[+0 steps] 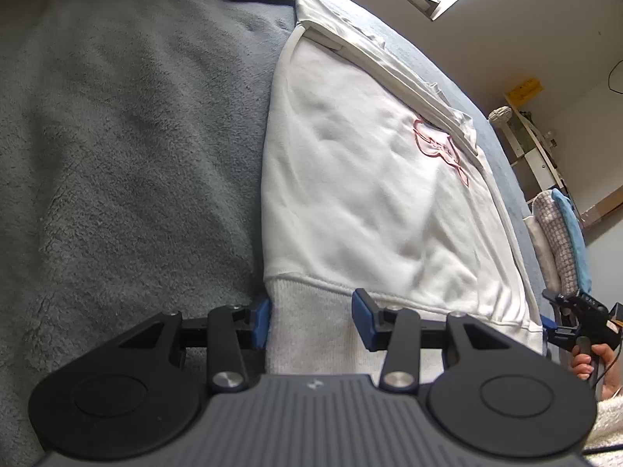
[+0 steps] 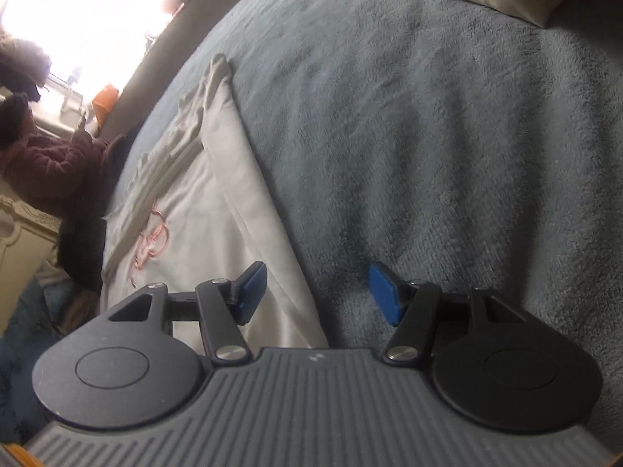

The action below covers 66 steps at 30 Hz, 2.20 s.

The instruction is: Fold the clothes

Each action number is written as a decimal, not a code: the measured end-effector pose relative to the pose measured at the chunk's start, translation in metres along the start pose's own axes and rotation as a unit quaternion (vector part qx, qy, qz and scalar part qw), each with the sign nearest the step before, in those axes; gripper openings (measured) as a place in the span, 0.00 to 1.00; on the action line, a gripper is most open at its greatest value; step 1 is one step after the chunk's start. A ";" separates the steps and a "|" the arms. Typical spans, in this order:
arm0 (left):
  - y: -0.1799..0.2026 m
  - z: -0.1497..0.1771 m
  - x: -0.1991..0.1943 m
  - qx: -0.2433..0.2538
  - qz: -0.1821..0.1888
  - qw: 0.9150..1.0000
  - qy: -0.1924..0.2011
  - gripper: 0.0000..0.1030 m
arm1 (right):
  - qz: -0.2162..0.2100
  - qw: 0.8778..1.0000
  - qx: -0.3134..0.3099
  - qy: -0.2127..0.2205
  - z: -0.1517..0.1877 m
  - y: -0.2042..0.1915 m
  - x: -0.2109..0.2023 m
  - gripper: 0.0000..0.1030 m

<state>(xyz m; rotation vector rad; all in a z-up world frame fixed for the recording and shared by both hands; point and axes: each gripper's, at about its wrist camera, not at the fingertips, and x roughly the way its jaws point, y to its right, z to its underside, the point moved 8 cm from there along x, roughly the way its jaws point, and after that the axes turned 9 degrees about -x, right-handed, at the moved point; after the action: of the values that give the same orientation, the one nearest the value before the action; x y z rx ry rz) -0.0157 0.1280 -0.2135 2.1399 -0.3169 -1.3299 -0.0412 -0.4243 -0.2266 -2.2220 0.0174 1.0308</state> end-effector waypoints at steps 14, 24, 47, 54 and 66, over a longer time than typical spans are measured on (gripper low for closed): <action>0.002 0.000 0.002 -0.002 -0.011 1.000 0.001 0.44 | -0.014 0.999 -0.015 -0.037 0.003 -0.006 0.018 0.59; 0.003 0.001 0.003 -0.001 -0.013 1.000 0.002 0.45 | -0.016 0.999 -0.008 -0.047 0.010 -0.007 0.017 0.61; 0.004 0.000 0.004 0.002 -0.016 1.000 0.002 0.45 | -0.034 0.996 -0.006 -0.082 0.029 -0.013 0.010 0.78; 0.005 0.000 0.005 0.001 -0.016 1.000 0.003 0.45 | -0.038 0.995 -0.003 -0.088 0.036 -0.013 0.006 0.79; 0.005 -0.001 0.005 0.003 -0.015 1.000 0.003 0.45 | -0.049 0.994 0.004 -0.097 0.042 -0.011 0.003 0.81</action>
<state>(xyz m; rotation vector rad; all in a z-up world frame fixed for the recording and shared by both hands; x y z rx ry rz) -0.0115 0.1222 -0.2139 2.1609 -0.2865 -1.3411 -0.0646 -0.3906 -0.2413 -2.0842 -0.1726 1.1853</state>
